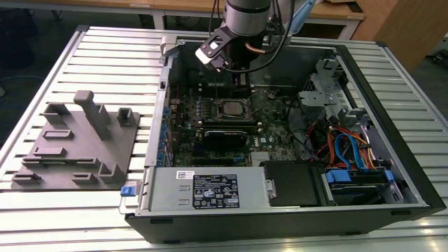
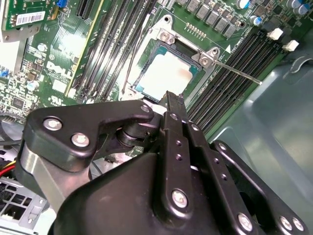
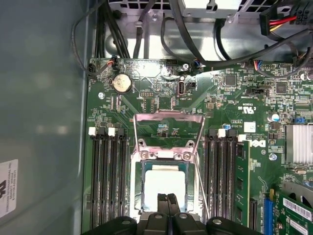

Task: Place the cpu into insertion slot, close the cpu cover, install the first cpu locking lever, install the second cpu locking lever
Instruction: 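Close the cpu cover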

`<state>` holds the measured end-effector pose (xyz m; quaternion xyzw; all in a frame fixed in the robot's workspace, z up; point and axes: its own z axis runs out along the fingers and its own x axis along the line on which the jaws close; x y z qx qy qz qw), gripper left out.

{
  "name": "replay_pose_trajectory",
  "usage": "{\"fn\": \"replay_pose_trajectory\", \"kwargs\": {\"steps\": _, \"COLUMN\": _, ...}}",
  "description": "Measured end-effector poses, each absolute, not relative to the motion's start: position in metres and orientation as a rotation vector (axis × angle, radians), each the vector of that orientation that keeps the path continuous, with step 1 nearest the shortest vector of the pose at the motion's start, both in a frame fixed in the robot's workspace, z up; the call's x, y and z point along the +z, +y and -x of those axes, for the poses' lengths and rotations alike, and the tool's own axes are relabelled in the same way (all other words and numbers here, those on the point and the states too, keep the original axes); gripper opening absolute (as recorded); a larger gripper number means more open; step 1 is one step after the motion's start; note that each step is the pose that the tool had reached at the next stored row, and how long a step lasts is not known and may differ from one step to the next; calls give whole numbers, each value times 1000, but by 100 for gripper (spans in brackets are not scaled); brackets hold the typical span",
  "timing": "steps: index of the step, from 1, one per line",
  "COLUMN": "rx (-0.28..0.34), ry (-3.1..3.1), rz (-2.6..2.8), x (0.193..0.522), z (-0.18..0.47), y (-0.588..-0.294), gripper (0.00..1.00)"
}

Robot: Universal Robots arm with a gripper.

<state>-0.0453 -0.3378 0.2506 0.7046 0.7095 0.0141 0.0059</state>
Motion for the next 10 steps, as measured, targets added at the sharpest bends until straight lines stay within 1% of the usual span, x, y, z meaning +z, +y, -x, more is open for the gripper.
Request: {"fn": "replay_pose_trajectory", "kwargs": {"steps": 10, "rx": 44, "ry": 2221, "rz": -2205, "x": 260, "z": 45, "y": -338, "gripper": 10}}
